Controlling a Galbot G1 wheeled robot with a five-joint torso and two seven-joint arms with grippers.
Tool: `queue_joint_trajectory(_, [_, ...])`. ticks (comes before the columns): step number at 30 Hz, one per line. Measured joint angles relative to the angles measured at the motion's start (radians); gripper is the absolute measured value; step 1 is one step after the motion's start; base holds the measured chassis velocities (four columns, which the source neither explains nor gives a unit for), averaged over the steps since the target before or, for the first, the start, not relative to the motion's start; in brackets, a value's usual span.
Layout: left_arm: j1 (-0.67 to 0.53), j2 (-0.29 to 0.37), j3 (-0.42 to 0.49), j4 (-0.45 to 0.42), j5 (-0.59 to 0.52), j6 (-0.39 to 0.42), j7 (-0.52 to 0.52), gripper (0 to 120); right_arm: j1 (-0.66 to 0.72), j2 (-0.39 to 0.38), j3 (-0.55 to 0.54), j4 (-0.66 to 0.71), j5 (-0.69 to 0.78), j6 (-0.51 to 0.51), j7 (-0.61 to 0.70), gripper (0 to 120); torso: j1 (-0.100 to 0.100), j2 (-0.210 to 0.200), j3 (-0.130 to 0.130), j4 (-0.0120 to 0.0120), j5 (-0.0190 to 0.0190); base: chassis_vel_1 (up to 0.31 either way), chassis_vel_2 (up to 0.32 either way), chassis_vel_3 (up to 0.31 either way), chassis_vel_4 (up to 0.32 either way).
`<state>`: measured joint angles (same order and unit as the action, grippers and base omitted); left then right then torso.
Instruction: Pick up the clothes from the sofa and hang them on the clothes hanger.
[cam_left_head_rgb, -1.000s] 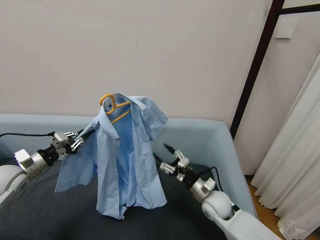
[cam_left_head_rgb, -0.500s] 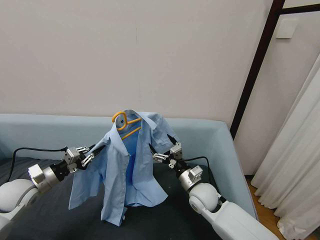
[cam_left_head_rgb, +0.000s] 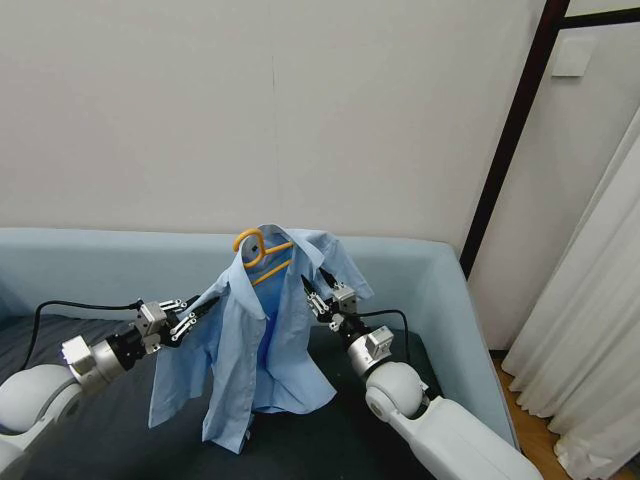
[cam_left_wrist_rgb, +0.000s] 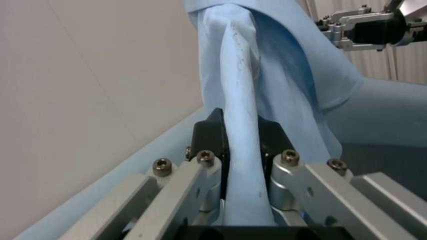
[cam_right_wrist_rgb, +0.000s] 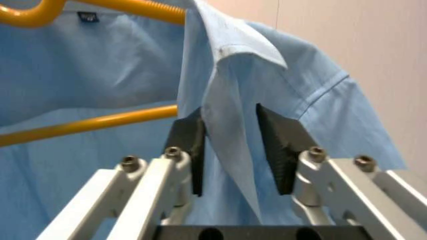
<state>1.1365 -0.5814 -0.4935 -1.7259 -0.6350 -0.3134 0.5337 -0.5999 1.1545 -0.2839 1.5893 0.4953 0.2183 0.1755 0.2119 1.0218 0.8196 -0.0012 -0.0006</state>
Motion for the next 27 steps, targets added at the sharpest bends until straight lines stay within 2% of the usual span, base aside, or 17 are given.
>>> queue_joint_trajectory(1, [0.0, 0.0, 0.0, 0.0, 0.0, 0.0, 0.0, 8, 0.0, 0.0, 0.0, 0.0, 0.0, 0.0, 0.0, 29, 0.0, 0.0, 0.0, 0.0, 0.0, 0.0, 0.0, 0.0, 0.0])
queue_joint_trajectory(8, [-0.005, -0.005, 0.002, 0.007, 0.001, 0.0, -0.002, 8, 0.012, -0.02, 0.005, 0.005, 0.011, 0.001, -0.027, 0, 0.0, 0.0, 0.0, 0.0, 0.0, 0.0, 0.0, 0.0, 0.0])
queue_joint_trajectory(11, [-0.009, -0.006, 0.004, 0.014, 0.003, -0.001, -0.002, 8, 0.019, -0.034, 0.016, 0.017, 0.014, 0.0, -0.06, 0, 0.0, 0.0, 0.0, 0.0, 0.0001, 0.0, 0.0, 0.0, 0.0])
queue_joint_trajectory(17, [-0.023, -0.026, 0.016, 0.043, 0.016, -0.008, -0.001, 8, 0.056, -0.087, 0.083, 0.074, -0.052, 0.019, -0.228, 0, 0.0, 0.0, 0.0, -0.0001, 0.0001, 0.0, 0.0, 0.0, 0.0])
queue_joint_trajectory(19, [-0.028, -0.032, 0.022, 0.047, 0.017, -0.009, 0.0, 8, 0.069, -0.096, 0.089, 0.084, -0.063, 0.021, -0.248, 0, 0.0, 0.0, 0.0, -0.0001, 0.0001, 0.0, 0.0, 0.0, 0.0])
queue_joint_trajectory(27, [-0.061, -0.083, 0.062, 0.041, 0.0, -0.02, 0.006, 8, 0.184, -0.14, 0.137, 0.089, -0.229, 0.027, -0.367, 0, 0.0, 0.0, 0.0, 0.0001, 0.0, 0.0, 0.0, 0.0, 0.0])
